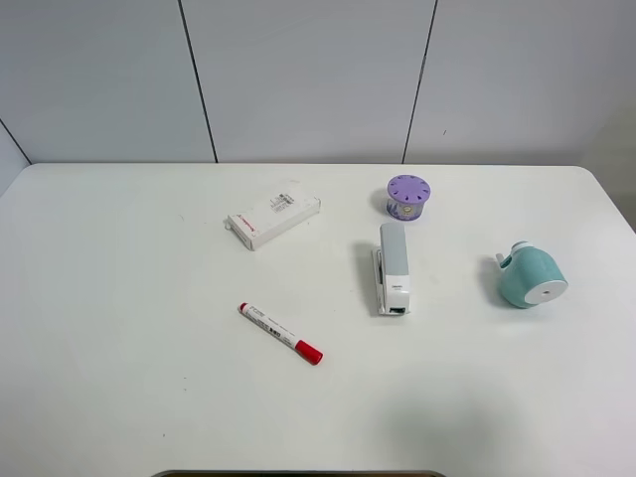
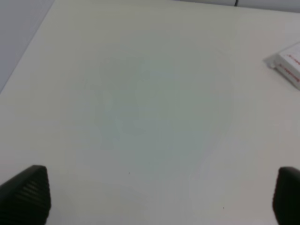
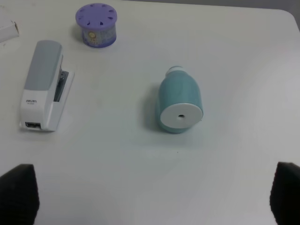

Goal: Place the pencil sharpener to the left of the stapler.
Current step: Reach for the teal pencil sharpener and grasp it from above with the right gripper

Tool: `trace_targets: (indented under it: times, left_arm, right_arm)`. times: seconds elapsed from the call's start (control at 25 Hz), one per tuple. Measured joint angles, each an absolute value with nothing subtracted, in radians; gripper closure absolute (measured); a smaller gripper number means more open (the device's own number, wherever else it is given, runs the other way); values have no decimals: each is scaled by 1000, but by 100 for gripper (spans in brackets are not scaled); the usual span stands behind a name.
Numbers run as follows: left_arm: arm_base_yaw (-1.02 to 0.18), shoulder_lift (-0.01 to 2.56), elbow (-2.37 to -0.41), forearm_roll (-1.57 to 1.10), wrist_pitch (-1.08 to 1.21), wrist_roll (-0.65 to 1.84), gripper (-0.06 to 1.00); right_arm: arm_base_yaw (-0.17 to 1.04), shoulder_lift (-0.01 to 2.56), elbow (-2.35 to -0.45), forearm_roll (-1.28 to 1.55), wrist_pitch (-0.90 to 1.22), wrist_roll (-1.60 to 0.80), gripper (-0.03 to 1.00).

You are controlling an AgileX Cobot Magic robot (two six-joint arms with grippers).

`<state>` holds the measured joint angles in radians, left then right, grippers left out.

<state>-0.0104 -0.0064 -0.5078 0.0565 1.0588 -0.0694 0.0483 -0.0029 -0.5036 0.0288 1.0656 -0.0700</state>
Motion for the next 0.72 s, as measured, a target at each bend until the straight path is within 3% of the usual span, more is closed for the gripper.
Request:
trace_targets:
  times: [0.72]
  left_arm:
    - [-10, -6, -508, 57, 1059, -69, -1]
  right_arm:
    - [48, -3, -504, 29, 1066, -70, -2]
